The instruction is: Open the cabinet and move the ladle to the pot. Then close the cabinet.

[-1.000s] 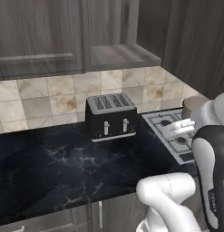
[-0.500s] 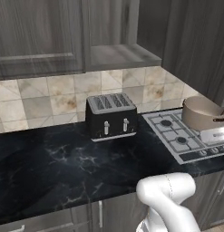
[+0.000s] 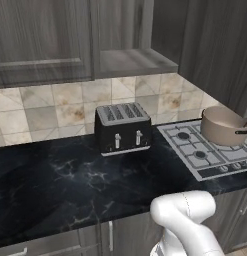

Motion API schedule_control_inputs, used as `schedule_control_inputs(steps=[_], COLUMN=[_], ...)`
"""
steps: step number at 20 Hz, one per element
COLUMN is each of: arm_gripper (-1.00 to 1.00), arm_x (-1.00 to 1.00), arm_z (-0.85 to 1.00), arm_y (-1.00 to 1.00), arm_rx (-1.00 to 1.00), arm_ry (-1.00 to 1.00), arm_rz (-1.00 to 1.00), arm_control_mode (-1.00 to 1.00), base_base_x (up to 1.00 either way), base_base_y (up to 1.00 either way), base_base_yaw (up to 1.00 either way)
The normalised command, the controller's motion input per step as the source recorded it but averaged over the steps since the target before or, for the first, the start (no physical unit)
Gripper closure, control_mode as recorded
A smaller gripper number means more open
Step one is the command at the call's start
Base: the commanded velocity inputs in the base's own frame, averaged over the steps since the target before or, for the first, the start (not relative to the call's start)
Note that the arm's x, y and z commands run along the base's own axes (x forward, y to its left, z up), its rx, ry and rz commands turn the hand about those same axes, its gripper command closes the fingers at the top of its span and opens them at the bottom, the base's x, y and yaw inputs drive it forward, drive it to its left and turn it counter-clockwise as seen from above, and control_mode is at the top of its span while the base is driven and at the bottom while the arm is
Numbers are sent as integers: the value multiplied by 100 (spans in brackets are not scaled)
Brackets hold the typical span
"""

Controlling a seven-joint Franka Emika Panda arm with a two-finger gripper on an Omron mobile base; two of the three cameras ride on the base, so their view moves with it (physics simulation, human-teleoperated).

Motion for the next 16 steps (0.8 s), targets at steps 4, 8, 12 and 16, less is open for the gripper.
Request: schedule_control_inputs(steps=[4,8,12,16], arm_gripper=[-100,-100,-100,-100], arm_x=[71,82,73,61], arm_z=[3,0,0,9], arm_y=[-33,-20,-11,-1], arm_rx=[26,27,26,24], arm_ry=[-1,-1,-4,-8], arm_rz=[5,6,7,6], arm_control_mode=[-100,-100,-100,-100], base_base_x=[0,0,0,0], base_base_y=[0,0,0,0], base_base_yaw=[0,0,0,0])
